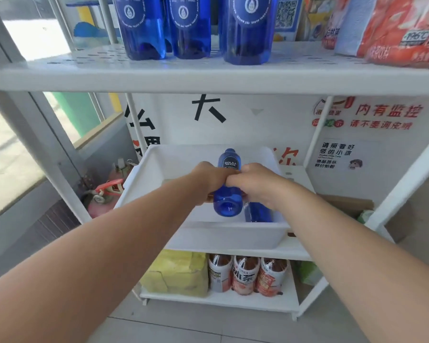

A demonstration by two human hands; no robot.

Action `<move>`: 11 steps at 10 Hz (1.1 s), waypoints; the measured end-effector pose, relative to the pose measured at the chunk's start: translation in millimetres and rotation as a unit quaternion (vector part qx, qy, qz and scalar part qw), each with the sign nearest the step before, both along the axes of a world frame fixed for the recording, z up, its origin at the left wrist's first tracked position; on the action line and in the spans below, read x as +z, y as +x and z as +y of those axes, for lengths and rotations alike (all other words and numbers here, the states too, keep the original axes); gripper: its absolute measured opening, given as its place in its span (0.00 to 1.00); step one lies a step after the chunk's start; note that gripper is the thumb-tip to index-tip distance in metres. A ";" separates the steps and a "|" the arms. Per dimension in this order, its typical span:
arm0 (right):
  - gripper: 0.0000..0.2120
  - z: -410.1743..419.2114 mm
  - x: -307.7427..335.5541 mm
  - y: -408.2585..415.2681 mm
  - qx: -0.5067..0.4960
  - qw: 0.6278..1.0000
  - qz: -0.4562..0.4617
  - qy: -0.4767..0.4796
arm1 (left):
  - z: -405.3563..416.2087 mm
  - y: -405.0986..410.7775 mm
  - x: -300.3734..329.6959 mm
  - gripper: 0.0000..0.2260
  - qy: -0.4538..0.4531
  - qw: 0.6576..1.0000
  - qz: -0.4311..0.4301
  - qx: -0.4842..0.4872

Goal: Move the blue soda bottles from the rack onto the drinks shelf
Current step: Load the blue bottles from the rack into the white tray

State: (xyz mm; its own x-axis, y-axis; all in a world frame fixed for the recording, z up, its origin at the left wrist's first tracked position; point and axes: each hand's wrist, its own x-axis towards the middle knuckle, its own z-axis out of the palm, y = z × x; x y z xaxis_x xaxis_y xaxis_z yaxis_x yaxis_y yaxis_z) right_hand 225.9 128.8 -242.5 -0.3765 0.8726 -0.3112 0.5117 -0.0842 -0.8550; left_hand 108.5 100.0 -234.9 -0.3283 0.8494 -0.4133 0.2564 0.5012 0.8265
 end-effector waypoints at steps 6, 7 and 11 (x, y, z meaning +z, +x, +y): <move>0.19 7.8 -34.5 -14.1 0.129 0.920 -0.338 0.150 | 15.8 9.2 -37.4 0.02 -0.109 0.986 0.075 -0.099; 0.18 -0.7 -22.9 -6.0 0.112 0.926 -0.312 0.180 | 8.1 15.6 -25.4 0.03 -0.063 0.983 0.152 -0.085; 0.08 -105.8 136.1 14.6 0.073 0.914 -0.020 0.399 | -133.6 -15.0 144.3 0.08 0.517 0.847 0.114 0.037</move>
State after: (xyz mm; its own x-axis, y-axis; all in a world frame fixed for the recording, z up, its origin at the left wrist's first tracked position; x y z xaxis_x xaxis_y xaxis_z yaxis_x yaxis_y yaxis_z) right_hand 240.5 23.0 -106.3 -0.5089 0.7694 0.3861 0.5007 0.6294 -0.5942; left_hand 93.5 -33.7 -90.6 -0.3680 0.6917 0.6214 0.4675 -0.4400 0.7667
